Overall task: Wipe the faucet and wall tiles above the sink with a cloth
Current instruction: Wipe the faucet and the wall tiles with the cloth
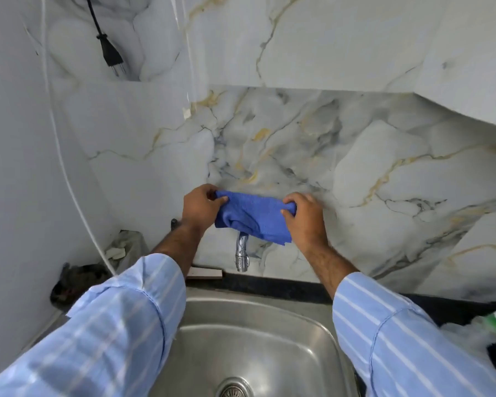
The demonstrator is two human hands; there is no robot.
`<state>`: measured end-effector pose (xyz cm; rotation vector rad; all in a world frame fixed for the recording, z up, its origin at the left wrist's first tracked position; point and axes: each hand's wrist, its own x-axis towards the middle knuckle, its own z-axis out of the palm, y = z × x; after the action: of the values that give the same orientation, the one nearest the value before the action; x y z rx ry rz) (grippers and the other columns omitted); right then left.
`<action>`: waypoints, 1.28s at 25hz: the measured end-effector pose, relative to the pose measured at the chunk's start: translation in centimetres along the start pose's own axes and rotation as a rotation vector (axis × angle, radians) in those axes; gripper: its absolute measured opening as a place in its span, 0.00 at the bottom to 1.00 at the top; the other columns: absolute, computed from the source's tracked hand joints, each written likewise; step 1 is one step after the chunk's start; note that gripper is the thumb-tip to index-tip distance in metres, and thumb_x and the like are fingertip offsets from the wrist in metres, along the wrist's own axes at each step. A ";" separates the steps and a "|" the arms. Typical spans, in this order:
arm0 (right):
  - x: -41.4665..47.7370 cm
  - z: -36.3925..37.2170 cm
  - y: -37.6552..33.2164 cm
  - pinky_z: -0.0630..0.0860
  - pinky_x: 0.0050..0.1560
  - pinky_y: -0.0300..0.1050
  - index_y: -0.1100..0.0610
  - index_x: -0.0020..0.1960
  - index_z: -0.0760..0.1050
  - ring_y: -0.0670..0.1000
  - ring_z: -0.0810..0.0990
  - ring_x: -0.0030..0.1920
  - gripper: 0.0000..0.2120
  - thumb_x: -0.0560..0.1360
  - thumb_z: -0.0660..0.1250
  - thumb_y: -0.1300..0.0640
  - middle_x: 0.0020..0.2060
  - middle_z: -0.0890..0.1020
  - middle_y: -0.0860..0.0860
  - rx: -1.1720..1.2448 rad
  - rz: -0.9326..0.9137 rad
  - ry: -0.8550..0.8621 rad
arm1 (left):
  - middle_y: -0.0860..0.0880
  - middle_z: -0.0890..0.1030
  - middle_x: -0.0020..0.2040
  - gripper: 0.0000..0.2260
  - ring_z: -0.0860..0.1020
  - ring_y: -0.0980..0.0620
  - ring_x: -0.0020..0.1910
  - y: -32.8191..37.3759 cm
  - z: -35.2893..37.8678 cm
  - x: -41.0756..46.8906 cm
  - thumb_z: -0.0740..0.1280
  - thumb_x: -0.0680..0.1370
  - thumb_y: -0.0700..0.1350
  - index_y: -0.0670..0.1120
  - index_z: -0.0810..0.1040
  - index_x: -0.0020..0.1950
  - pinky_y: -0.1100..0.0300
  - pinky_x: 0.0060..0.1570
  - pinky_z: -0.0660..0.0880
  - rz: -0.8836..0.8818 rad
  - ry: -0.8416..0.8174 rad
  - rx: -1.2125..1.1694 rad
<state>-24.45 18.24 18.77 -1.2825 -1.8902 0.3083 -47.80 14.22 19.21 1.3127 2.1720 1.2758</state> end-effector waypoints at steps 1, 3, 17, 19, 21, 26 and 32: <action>-0.3 0.8 -0.1 0.76 0.59 0.48 0.59 0.53 0.82 0.56 0.78 0.57 0.09 0.73 0.73 0.63 0.55 0.81 0.55 -0.150 -0.133 0.000 | 0.43 0.86 0.53 0.09 0.83 0.43 0.54 -0.5 0.5 0.5 0.76 0.80 0.42 0.41 0.85 0.58 0.59 0.53 0.74 0.005 -0.011 -0.006; -1.3 2.5 -0.5 0.73 0.65 0.50 0.58 0.60 0.81 0.56 0.75 0.65 0.12 0.78 0.67 0.59 0.63 0.79 0.54 -0.354 -0.485 -0.151 | 0.43 0.86 0.54 0.09 0.83 0.42 0.56 -0.9 1.2 0.8 0.76 0.80 0.42 0.41 0.85 0.59 0.61 0.54 0.73 0.028 -0.045 0.008; 0.7 7.7 -1.4 0.61 0.72 0.37 0.58 0.64 0.80 0.48 0.72 0.69 0.17 0.84 0.57 0.54 0.65 0.80 0.51 0.051 -0.519 -0.609 | 0.42 0.62 0.84 0.33 0.62 0.42 0.84 5.3 -3.0 11.0 0.61 0.88 0.61 0.41 0.62 0.85 0.35 0.79 0.63 1.356 0.578 0.938; -0.5 7.8 -0.1 0.56 0.75 0.34 0.57 0.70 0.76 0.43 0.66 0.74 0.17 0.84 0.59 0.54 0.71 0.75 0.49 0.221 -0.379 -0.556 | 0.42 0.62 0.85 0.34 0.61 0.43 0.84 4.8 -2.6 11.6 0.60 0.87 0.63 0.42 0.60 0.86 0.35 0.79 0.62 1.371 0.630 0.936; -1.7 8.1 0.8 0.56 0.76 0.36 0.57 0.73 0.72 0.42 0.62 0.77 0.20 0.84 0.59 0.52 0.74 0.72 0.48 0.256 -0.343 -0.489 | 0.43 0.60 0.86 0.35 0.59 0.43 0.85 4.9 -2.3 12.0 0.59 0.87 0.64 0.42 0.58 0.86 0.35 0.80 0.60 1.373 0.650 0.942; -2.4 8.3 -0.8 0.64 0.75 0.45 0.56 0.70 0.76 0.44 0.69 0.74 0.22 0.82 0.60 0.46 0.70 0.76 0.48 0.183 -0.269 -0.370 | 0.43 0.59 0.86 0.35 0.59 0.43 0.85 4.4 -2.0 12.3 0.58 0.87 0.64 0.43 0.57 0.86 0.36 0.80 0.58 1.371 0.676 0.948; 1.4 8.0 -6.6 0.69 0.63 0.50 0.61 0.43 0.83 0.55 0.80 0.51 0.38 0.77 0.51 0.29 0.39 0.83 0.54 -0.615 -0.458 -0.732 | 0.43 0.60 0.85 0.35 0.61 0.42 0.84 4.4 -2.0 12.2 0.59 0.87 0.64 0.42 0.58 0.86 0.35 0.80 0.58 1.357 0.668 0.940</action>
<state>-34.87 18.27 18.27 -1.1282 -3.0024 -0.0827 -53.15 24.02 26.11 3.5703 2.3044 1.0239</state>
